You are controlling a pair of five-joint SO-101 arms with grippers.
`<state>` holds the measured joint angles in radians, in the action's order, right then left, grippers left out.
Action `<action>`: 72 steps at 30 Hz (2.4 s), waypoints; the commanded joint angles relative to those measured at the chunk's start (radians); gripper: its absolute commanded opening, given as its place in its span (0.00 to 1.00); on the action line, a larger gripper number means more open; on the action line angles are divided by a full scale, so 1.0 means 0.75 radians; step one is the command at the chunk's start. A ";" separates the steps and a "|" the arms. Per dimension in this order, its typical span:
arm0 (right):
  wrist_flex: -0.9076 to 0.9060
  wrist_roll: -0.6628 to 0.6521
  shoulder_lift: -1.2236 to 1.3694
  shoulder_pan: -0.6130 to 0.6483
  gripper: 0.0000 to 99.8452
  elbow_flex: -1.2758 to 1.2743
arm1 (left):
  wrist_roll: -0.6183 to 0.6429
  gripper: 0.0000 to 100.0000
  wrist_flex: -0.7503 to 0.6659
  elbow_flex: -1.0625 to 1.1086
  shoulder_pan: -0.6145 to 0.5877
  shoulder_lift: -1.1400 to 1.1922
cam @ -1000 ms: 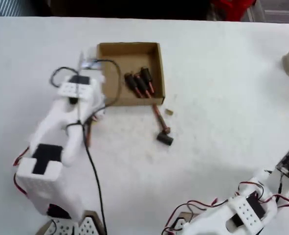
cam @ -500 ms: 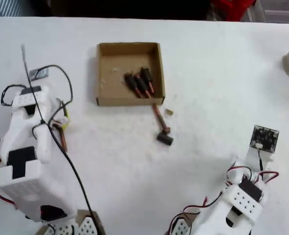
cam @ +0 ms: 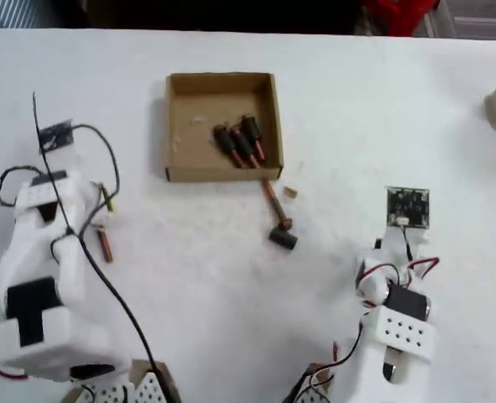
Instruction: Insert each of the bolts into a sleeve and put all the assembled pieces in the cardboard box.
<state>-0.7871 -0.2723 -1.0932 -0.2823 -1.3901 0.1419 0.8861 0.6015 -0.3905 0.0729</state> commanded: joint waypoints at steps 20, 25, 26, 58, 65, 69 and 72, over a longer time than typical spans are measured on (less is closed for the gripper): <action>0.441 0.415 -0.011 0.754 0.02 0.033 | -0.135 0.02 -0.088 0.164 -0.132 -0.206; 0.860 0.565 -0.011 0.838 0.02 -0.160 | -0.135 0.02 -0.094 0.164 -0.132 -0.206; 0.920 0.565 -0.011 0.850 0.02 -0.178 | -0.135 0.02 -0.094 0.164 -0.132 -0.206; 2.217 0.673 0.838 0.862 0.01 -0.076 | -0.137 0.02 -0.096 0.164 -0.128 -0.206; 2.452 0.673 1.136 0.891 0.01 0.020 | -0.137 0.02 -0.115 0.164 -0.128 -0.206; 2.614 0.673 1.278 0.942 0.01 0.031 | -0.139 0.02 -0.117 0.164 -0.126 -0.206; 2.663 0.671 1.359 0.973 0.01 0.029 | -0.139 0.02 -0.117 0.164 -0.126 -0.206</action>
<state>1.1554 0.2263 -0.0990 0.4219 -1.4101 0.0514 0.8247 0.7227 -0.4764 -0.0299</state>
